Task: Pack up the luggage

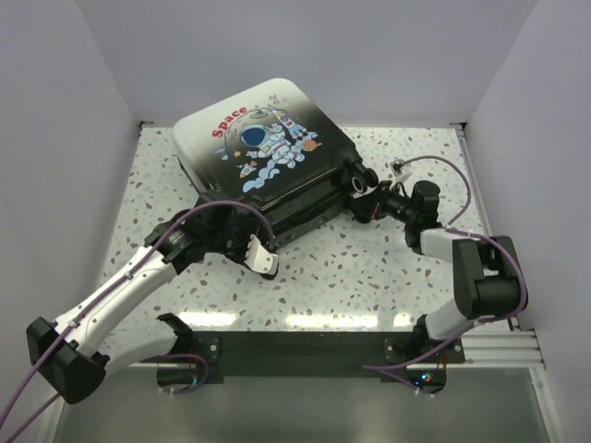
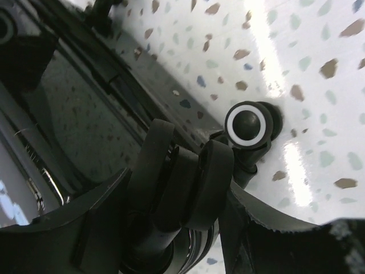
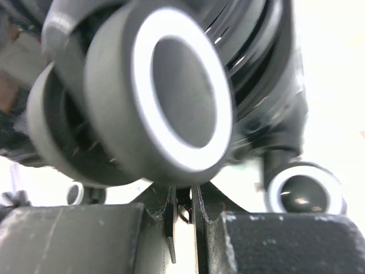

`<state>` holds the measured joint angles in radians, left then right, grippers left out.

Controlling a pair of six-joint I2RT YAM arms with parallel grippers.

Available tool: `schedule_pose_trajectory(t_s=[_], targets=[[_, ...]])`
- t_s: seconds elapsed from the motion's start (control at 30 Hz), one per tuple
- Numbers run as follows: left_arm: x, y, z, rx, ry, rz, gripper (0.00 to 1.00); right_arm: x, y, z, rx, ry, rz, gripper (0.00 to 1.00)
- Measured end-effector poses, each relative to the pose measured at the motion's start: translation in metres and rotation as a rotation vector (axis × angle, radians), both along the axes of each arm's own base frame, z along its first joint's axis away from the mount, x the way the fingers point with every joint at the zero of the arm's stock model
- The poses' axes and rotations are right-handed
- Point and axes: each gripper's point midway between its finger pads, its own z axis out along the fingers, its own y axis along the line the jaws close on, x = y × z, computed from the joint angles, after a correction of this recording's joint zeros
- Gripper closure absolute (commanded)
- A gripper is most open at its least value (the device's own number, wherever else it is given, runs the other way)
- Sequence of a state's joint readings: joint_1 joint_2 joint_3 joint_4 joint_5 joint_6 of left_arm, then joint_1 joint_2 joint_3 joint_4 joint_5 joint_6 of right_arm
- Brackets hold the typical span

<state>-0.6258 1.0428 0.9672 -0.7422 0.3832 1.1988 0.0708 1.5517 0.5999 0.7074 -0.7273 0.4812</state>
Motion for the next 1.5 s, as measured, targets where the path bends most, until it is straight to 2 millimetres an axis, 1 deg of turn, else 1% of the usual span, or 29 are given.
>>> schedule_pose_trajectory(t_s=[0.1,0.23,0.33,0.5,0.6,0.7,0.8,0.93,1.03,1.17,1.23,1.3,1.33,1.4,1.5], targets=[[0.01,0.009,0.003,0.013,-0.06,0.022,1.0,0.009,-0.01,0.0,-0.047,-0.037,-0.028,1.0],[0.011,0.012,0.006,0.012,-0.084,0.021,1.0,0.02,-0.018,-0.003,-0.078,-0.053,-0.034,1.0],[0.011,0.012,0.005,0.012,-0.092,0.015,1.0,0.026,-0.022,-0.005,-0.061,-0.045,-0.007,1.0],[0.013,0.012,0.003,0.009,-0.115,0.015,1.0,0.032,-0.026,-0.006,0.014,-0.016,0.04,1.0],[0.015,0.014,0.003,0.002,-0.147,0.019,1.0,0.035,-0.027,-0.002,0.043,0.0,0.06,1.0],[0.02,0.02,0.004,0.009,-0.206,0.04,1.0,0.034,-0.025,0.004,0.077,0.026,0.081,1.0],[0.027,0.03,0.005,0.025,-0.256,0.069,1.0,0.031,-0.023,0.004,0.09,0.057,0.095,1.0],[0.043,0.05,0.006,0.058,-0.332,0.14,1.0,0.022,-0.017,0.005,0.076,0.073,0.121,1.0],[0.056,0.07,0.008,0.09,-0.356,0.226,1.0,0.01,-0.008,0.005,0.055,0.075,0.142,1.0],[0.075,0.109,0.014,0.124,-0.381,0.396,1.0,-0.021,0.018,0.006,0.013,0.058,0.194,1.0],[0.083,0.134,0.02,0.121,-0.395,0.53,1.0,-0.04,0.033,0.008,0.008,0.056,0.231,1.0],[0.087,0.154,0.021,0.101,-0.389,0.658,1.0,-0.056,0.044,0.007,0.01,0.07,0.276,1.0],[0.087,0.16,0.02,0.094,-0.384,0.699,1.0,-0.059,0.045,0.005,0.011,0.083,0.282,1.0],[0.086,0.171,0.016,0.078,-0.369,0.779,1.0,-0.058,0.038,0.003,0.017,0.101,0.273,1.0],[0.086,0.176,0.013,0.055,-0.364,0.842,1.0,-0.042,0.023,0.001,0.035,0.126,0.249,1.0]])
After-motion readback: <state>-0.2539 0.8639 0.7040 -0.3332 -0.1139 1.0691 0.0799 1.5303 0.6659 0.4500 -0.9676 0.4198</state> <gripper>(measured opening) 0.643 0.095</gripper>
